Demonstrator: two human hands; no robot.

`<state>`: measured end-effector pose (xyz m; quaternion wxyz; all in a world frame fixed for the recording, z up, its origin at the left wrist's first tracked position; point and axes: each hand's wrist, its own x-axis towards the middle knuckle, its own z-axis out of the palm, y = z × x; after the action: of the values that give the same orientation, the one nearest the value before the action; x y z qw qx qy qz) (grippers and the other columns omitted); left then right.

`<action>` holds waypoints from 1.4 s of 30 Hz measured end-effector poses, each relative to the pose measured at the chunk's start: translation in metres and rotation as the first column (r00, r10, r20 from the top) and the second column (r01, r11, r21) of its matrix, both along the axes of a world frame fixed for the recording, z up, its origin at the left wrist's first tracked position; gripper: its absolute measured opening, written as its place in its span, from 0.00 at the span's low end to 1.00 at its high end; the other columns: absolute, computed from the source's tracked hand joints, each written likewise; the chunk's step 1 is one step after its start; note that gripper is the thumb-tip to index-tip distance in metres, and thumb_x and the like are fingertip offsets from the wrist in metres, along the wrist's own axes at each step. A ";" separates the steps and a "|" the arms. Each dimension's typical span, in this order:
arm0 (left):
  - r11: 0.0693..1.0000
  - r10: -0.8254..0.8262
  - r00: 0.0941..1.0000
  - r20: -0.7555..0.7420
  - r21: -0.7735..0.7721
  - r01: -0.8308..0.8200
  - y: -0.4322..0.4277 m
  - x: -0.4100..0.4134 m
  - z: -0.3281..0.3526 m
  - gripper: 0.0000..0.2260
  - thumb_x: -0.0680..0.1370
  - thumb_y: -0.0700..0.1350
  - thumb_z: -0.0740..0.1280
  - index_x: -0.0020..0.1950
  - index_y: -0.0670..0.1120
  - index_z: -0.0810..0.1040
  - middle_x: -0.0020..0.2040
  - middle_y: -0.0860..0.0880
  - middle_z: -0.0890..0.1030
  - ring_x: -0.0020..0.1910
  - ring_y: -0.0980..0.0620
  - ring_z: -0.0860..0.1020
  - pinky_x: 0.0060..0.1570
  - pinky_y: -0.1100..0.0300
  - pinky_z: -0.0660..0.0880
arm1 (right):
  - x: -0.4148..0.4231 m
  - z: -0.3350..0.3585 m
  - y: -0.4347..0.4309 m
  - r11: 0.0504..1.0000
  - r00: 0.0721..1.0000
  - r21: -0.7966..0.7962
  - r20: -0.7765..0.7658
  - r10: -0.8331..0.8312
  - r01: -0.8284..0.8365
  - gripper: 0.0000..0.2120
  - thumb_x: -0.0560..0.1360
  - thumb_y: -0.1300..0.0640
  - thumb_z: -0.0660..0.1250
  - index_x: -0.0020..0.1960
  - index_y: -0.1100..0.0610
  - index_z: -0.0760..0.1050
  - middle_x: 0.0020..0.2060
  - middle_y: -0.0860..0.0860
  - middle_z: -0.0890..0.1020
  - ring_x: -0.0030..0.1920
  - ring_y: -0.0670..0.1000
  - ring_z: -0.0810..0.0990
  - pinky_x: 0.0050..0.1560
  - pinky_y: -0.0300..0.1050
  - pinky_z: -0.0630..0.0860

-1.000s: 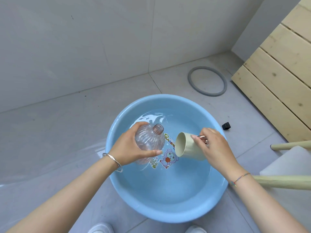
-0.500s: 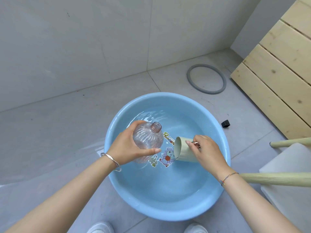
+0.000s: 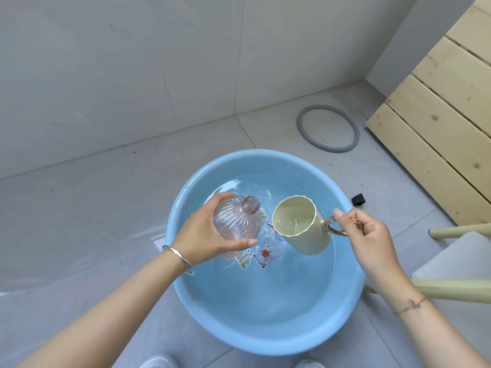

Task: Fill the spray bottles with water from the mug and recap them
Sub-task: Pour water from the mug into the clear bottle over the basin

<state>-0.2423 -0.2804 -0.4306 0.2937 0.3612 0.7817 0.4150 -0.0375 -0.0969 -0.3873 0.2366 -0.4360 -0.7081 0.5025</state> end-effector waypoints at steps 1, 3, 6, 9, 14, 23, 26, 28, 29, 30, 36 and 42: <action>1.000 -0.003 1.000 -0.002 0.003 0.003 0.000 0.001 0.000 0.44 0.53 0.69 0.76 0.66 0.60 0.68 0.60 0.69 0.74 0.60 0.73 0.71 0.57 0.80 0.64 | -0.001 0.005 -0.001 1.000 0.999 -0.010 -0.033 -0.002 0.002 0.17 0.76 0.60 0.66 0.34 0.68 0.66 0.17 0.41 0.65 0.22 0.40 0.65 0.27 0.29 0.61; 1.000 -0.008 1.000 -0.008 0.006 0.008 0.001 0.002 0.001 0.45 0.54 0.68 0.78 0.69 0.60 0.67 0.63 0.68 0.72 0.62 0.72 0.69 0.61 0.77 0.63 | -0.002 0.017 -0.004 1.000 0.995 -0.008 -0.097 -0.002 0.001 0.16 0.74 0.60 0.68 0.33 0.62 0.65 0.18 0.41 0.67 0.24 0.39 0.70 0.31 0.29 0.64; 1.000 -0.012 1.000 -0.018 0.003 0.012 0.002 0.004 0.002 0.47 0.55 0.65 0.78 0.71 0.60 0.65 0.65 0.68 0.71 0.64 0.71 0.68 0.62 0.77 0.61 | -0.004 0.031 -0.007 1.000 0.989 0.016 -0.148 -0.009 0.011 0.18 0.73 0.59 0.70 0.31 0.59 0.64 0.19 0.42 0.69 0.27 0.41 0.72 0.32 0.31 0.65; 0.999 -0.032 0.999 -0.033 -0.015 0.031 0.003 0.004 0.000 0.46 0.55 0.68 0.78 0.70 0.60 0.67 0.63 0.67 0.73 0.63 0.69 0.71 0.64 0.70 0.65 | -0.005 0.040 -0.009 0.998 0.984 0.052 -0.176 -0.013 0.022 0.18 0.73 0.59 0.70 0.30 0.59 0.63 0.17 0.41 0.65 0.23 0.41 0.66 0.29 0.31 0.61; 0.998 -0.050 0.997 -0.055 -0.028 0.048 0.004 0.007 0.001 0.44 0.55 0.67 0.78 0.67 0.60 0.68 0.60 0.68 0.74 0.60 0.70 0.72 0.58 0.76 0.64 | -0.008 0.047 -0.011 0.989 0.985 0.148 -0.171 0.019 0.007 0.20 0.73 0.59 0.71 0.28 0.55 0.63 0.19 0.41 0.69 0.27 0.41 0.69 0.29 0.30 0.62; 0.996 -0.081 0.995 -0.062 -0.047 0.078 0.005 0.008 0.000 0.44 0.54 0.71 0.75 0.67 0.61 0.67 0.61 0.67 0.75 0.61 0.66 0.73 0.62 0.67 0.68 | -0.015 0.055 -0.018 0.959 0.992 0.282 -0.105 0.063 -0.031 0.19 0.72 0.57 0.73 0.29 0.56 0.66 0.27 0.55 0.74 0.29 0.42 0.68 0.32 0.31 0.63; 0.996 -0.081 0.994 -0.068 -0.048 0.078 0.005 0.009 0.001 0.44 0.53 0.71 0.75 0.67 0.61 0.67 0.60 0.68 0.74 0.60 0.66 0.73 0.60 0.71 0.66 | -0.016 0.057 -0.021 0.933 0.996 0.357 -0.053 0.076 -0.052 0.20 0.70 0.52 0.74 0.31 0.60 0.66 0.29 0.54 0.71 0.29 0.43 0.67 0.32 0.31 0.62; 0.996 -0.083 0.994 -0.072 -0.052 0.079 0.005 0.009 0.001 0.44 0.53 0.71 0.74 0.66 0.61 0.67 0.60 0.67 0.74 0.60 0.66 0.73 0.60 0.70 0.67 | -0.017 0.059 -0.022 0.920 0.996 0.386 -0.031 0.079 -0.061 0.19 0.69 0.50 0.71 0.31 0.60 0.66 0.31 0.54 0.71 0.30 0.44 0.67 0.32 0.31 0.62; 0.995 -0.084 0.994 -0.071 -0.052 0.080 0.005 0.009 0.000 0.45 0.53 0.71 0.74 0.67 0.60 0.67 0.61 0.66 0.75 0.60 0.65 0.73 0.61 0.68 0.68 | -0.017 0.060 -0.022 0.916 0.996 0.396 -0.028 0.081 -0.063 0.18 0.69 0.50 0.70 0.31 0.60 0.66 0.32 0.54 0.71 0.30 0.43 0.67 0.33 0.31 0.62; 0.995 -0.084 0.994 -0.070 -0.052 0.080 0.005 0.008 0.000 0.45 0.53 0.71 0.74 0.67 0.60 0.68 0.61 0.65 0.75 0.61 0.64 0.74 0.62 0.66 0.69 | -0.017 0.061 -0.022 0.913 0.996 0.402 -0.026 0.081 -0.064 0.18 0.69 0.50 0.70 0.31 0.61 0.66 0.32 0.54 0.71 0.31 0.43 0.67 0.33 0.31 0.63; 0.995 -0.082 0.995 -0.064 -0.055 0.078 0.004 0.009 -0.001 0.45 0.53 0.72 0.74 0.67 0.60 0.68 0.62 0.66 0.75 0.62 0.63 0.73 0.64 0.62 0.70 | -0.016 0.062 -0.021 0.878 0.996 0.473 -0.006 0.092 -0.079 0.17 0.69 0.51 0.70 0.31 0.57 0.64 0.31 0.53 0.70 0.32 0.42 0.67 0.34 0.31 0.63; 0.996 -0.080 0.995 -0.061 -0.047 0.077 0.004 0.010 0.001 0.43 0.53 0.71 0.73 0.66 0.60 0.68 0.60 0.66 0.76 0.60 0.63 0.74 0.63 0.62 0.70 | -0.016 0.062 -0.020 0.823 0.995 0.561 0.009 0.104 -0.091 0.17 0.70 0.53 0.70 0.31 0.55 0.64 0.29 0.53 0.71 0.34 0.46 0.68 0.36 0.34 0.63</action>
<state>-0.2319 -0.2766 -0.4300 0.2932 0.3980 0.7847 0.3741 -0.0539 -0.1167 -0.3252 0.3359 -0.3052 -0.8429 0.2892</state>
